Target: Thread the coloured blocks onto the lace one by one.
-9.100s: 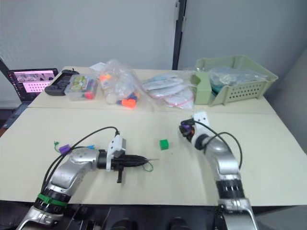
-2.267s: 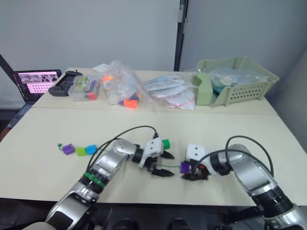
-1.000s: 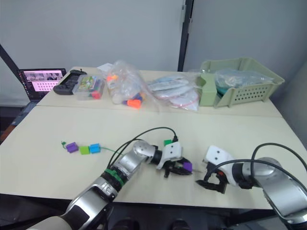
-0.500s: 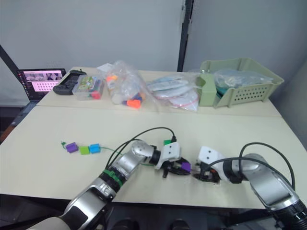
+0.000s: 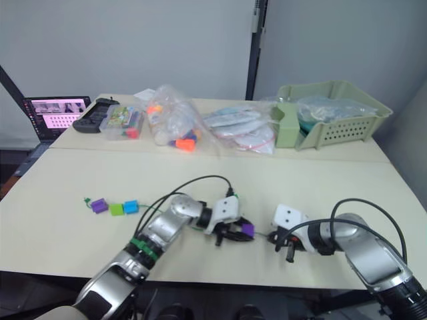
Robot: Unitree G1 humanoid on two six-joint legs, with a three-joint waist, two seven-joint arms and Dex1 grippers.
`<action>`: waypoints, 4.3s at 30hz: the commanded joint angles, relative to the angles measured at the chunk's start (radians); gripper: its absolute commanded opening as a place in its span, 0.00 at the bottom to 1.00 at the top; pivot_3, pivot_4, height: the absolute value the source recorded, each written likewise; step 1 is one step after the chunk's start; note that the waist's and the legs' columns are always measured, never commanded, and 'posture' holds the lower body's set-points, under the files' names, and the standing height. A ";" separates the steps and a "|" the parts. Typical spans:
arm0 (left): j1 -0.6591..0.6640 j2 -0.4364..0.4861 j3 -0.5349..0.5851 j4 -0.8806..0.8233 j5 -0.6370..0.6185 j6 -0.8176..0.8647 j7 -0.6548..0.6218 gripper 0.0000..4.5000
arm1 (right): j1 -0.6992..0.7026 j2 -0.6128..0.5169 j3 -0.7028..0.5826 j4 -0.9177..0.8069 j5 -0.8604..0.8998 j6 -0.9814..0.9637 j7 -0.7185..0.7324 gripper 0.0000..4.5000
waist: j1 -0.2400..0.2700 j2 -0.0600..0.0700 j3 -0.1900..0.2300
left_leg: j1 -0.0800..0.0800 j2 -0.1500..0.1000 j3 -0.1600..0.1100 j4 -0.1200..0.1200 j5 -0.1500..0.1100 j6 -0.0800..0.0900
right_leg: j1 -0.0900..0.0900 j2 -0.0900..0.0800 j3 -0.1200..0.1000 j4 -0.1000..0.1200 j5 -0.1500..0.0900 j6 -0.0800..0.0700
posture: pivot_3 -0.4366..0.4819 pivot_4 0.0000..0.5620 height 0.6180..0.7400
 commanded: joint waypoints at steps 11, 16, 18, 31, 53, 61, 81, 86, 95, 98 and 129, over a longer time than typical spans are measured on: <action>0.134 0.501 0.278 -0.047 -0.145 0.005 -0.183 0.27 | -0.083 -0.014 0.041 0.075 -0.046 -0.032 0.065 0.00 | -0.014 0.000 0.000 | 0.003 0.002 0.001 -0.002 0.000 0.000 | 0.000 0.001 0.000 0.001 -0.001 -0.002 | 0.48 0.27 0.94; 0.075 0.619 0.309 0.201 -0.089 -0.163 -0.206 0.27 | -0.138 0.005 0.068 0.118 -0.058 -0.051 0.097 0.00 | -0.005 0.000 0.000 | 0.003 0.002 0.003 -0.002 0.000 0.000 | 0.000 -0.001 -0.001 0.000 -0.001 -0.002 | 0.48 0.27 0.94; 0.044 0.638 0.306 0.292 -0.069 -0.234 -0.204 0.27 | -0.158 0.015 0.078 0.134 -0.066 -0.060 0.102 0.00 | -0.006 0.000 0.000 | 0.003 0.002 0.003 -0.002 0.000 0.000 | 0.000 0.000 -0.001 0.001 -0.001 -0.002 | 0.48 0.27 0.94; -0.119 0.660 0.319 0.404 -0.078 -0.249 -0.331 0.99 | -0.165 0.022 0.067 0.114 -0.053 -0.040 0.140 0.00 | -0.008 0.000 0.000 | 0.002 0.003 0.004 -0.002 0.000 0.000 | -0.002 0.000 -0.001 0.002 -0.001 -0.002 | 0.48 0.27 0.94; 0.088 0.204 0.092 -0.239 -0.168 0.079 -0.144 0.99 | -0.312 0.058 0.195 -0.090 -0.012 0.165 0.178 0.00 | -0.005 -0.001 0.001 | -0.001 0.002 0.002 -0.001 0.000 0.000 | -0.003 0.000 -0.001 0.002 -0.001 -0.002 | 0.48 0.27 0.94; 0.075 0.116 0.041 -0.225 -0.154 0.090 -0.110 0.83 | -0.301 0.056 0.193 -0.104 -0.013 0.179 0.170 0.00 | -0.006 -0.001 0.001 | -0.001 0.001 0.001 -0.001 0.000 0.000 | -0.003 0.000 -0.001 0.002 -0.001 -0.002 | 0.48 0.27 0.94; 0.066 0.093 0.019 -0.227 -0.137 0.112 -0.095 0.54 | -0.295 0.054 0.178 -0.120 0.009 0.213 0.155 0.00 | -0.005 -0.001 0.001 | -0.001 0.001 0.001 -0.001 0.000 0.000 | -0.003 -0.001 -0.001 0.001 -0.001 -0.002 | 0.48 0.27 0.94; 0.057 0.080 0.009 -0.217 -0.138 0.133 -0.095 0.28 | -0.296 0.052 0.175 -0.125 0.023 0.224 0.147 0.00 | -0.005 -0.001 0.001 | -0.001 0.001 0.001 -0.001 0.000 0.000 | -0.003 -0.001 -0.001 0.001 -0.001 -0.002 | 0.48 0.27 0.94; 0.047 0.078 0.003 -0.203 -0.137 0.133 -0.099 0.00 | -0.291 0.045 0.160 -0.142 0.045 0.249 0.134 0.00 | -0.006 -0.001 0.001 | -0.001 0.001 0.001 -0.001 0.000 0.000 | -0.003 -0.001 -0.001 0.001 -0.001 -0.002 | 0.48 0.27 0.94; 0.046 0.075 0.004 -0.197 -0.138 0.131 -0.098 0.00 | -0.288 0.042 0.147 -0.146 0.058 0.263 0.127 0.00 | -0.005 -0.001 0.001 | -0.001 0.001 0.001 -0.001 0.000 0.000 | -0.003 -0.001 -0.001 0.001 -0.001 -0.002 | 0.48 0.27 0.94; 0.042 0.078 0.000 -0.199 -0.130 0.105 -0.100 0.01 | -0.266 0.031 0.147 -0.154 0.078 0.258 0.101 0.00 | -0.005 -0.001 0.001 | -0.002 0.001 0.001 -0.001 0.000 0.000 | -0.003 0.000 -0.001 0.001 -0.001 -0.002 | 0.48 0.27 0.94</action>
